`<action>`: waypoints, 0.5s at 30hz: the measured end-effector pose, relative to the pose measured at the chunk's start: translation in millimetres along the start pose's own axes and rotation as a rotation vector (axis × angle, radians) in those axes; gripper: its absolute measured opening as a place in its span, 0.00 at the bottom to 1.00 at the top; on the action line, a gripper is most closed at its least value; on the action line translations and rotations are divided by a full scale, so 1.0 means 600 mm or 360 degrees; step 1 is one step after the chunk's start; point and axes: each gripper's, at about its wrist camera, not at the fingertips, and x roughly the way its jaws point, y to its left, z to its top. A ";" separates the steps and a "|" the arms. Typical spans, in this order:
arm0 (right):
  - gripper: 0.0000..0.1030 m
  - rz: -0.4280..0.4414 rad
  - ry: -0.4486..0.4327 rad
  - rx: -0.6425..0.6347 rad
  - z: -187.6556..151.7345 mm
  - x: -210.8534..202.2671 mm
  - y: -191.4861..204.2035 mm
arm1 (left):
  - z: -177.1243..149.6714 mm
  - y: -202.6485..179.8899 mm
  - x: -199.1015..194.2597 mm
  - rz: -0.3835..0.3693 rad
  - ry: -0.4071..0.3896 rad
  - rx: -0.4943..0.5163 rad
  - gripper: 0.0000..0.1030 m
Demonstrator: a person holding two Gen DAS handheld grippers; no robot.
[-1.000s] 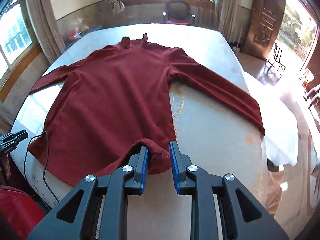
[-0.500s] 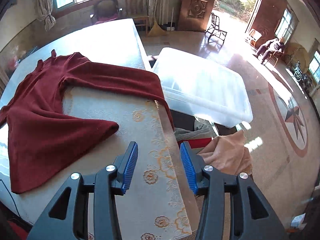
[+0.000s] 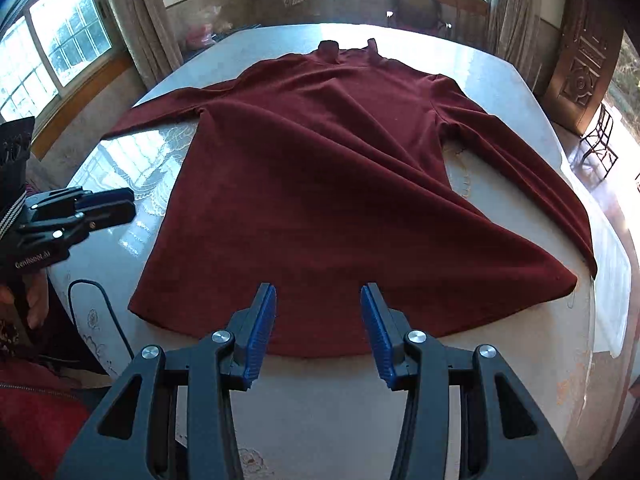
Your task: Fold clothes
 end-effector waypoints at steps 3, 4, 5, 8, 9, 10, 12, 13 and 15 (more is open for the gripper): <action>0.47 -0.0071 0.0074 -0.0044 0.007 0.028 0.013 | -0.023 0.006 0.008 0.0026 0.0083 0.0032 0.24; 0.47 -0.0095 0.0100 -0.0058 0.009 0.038 0.016 | -0.033 0.013 -0.001 0.0041 0.0093 0.0031 0.24; 0.47 -0.0117 0.0128 -0.0064 0.007 0.046 0.018 | -0.044 0.019 -0.009 0.0056 0.0103 0.0030 0.24; 0.47 -0.0150 0.0218 -0.0052 -0.007 0.068 0.022 | -0.075 0.040 -0.034 0.0101 0.0134 0.0027 0.24; 0.47 -0.0122 0.0251 -0.0042 -0.015 0.073 0.027 | -0.085 0.047 -0.043 0.0116 0.0144 0.0026 0.24; 0.47 -0.0083 0.0283 -0.0034 -0.024 0.079 0.034 | -0.095 0.054 -0.051 0.0131 0.0154 0.0025 0.24; 0.54 -0.0019 0.0335 -0.0079 -0.040 0.085 0.059 | -0.116 0.067 -0.068 0.0160 0.0174 0.0023 0.24; 0.58 -0.0001 0.0349 -0.0165 -0.047 0.083 0.080 | -0.127 0.074 -0.077 0.0175 0.0184 0.0022 0.24; 0.58 0.0050 0.0382 -0.0302 -0.060 0.078 0.117 | -0.147 0.088 -0.093 0.0205 0.0205 0.0020 0.24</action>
